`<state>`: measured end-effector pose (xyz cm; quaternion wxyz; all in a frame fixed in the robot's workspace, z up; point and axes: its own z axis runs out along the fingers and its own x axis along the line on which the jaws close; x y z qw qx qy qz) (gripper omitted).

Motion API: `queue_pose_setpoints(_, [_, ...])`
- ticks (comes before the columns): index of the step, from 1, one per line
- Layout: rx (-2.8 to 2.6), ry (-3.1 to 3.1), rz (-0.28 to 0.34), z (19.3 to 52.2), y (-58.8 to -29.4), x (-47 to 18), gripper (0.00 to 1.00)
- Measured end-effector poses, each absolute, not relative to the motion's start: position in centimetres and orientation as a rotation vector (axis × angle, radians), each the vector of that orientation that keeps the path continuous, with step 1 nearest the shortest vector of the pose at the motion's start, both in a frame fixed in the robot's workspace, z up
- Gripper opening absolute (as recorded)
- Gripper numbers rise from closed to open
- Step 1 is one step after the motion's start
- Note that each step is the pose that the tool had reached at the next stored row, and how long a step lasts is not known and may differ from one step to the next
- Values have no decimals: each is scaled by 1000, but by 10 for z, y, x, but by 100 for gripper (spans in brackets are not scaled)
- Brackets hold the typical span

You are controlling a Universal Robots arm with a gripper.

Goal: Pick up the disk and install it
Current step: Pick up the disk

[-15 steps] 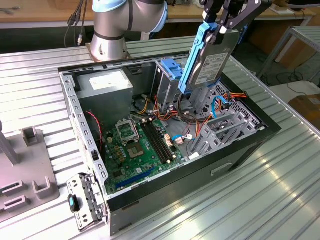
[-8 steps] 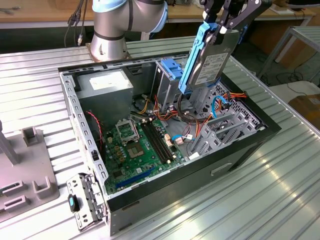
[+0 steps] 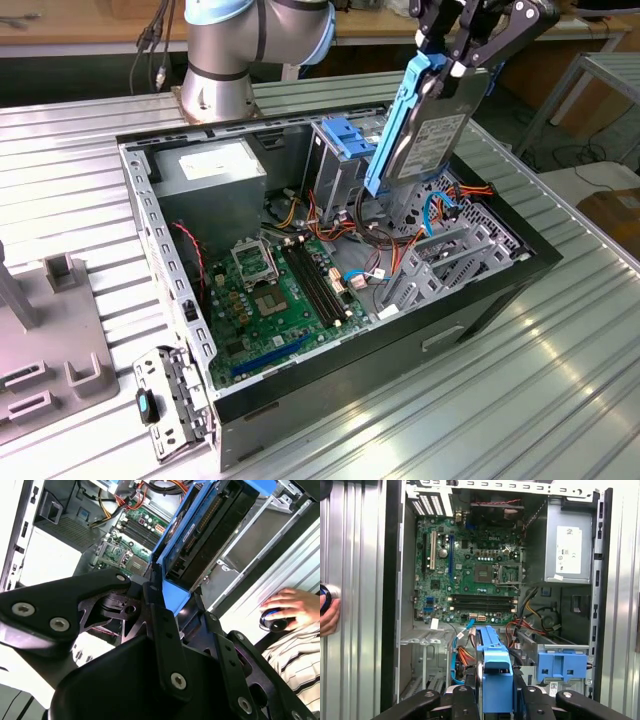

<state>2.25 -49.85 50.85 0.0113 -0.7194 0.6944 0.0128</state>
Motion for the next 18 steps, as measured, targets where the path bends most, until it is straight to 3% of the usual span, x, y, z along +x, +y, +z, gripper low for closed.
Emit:
queue_pose_setpoints(10, [-2244, 2166, 40, 508, -550, 22, 36])
queue_pose_setpoints(18, [-2245, 2167, 38, 508, -572, 24, 36])
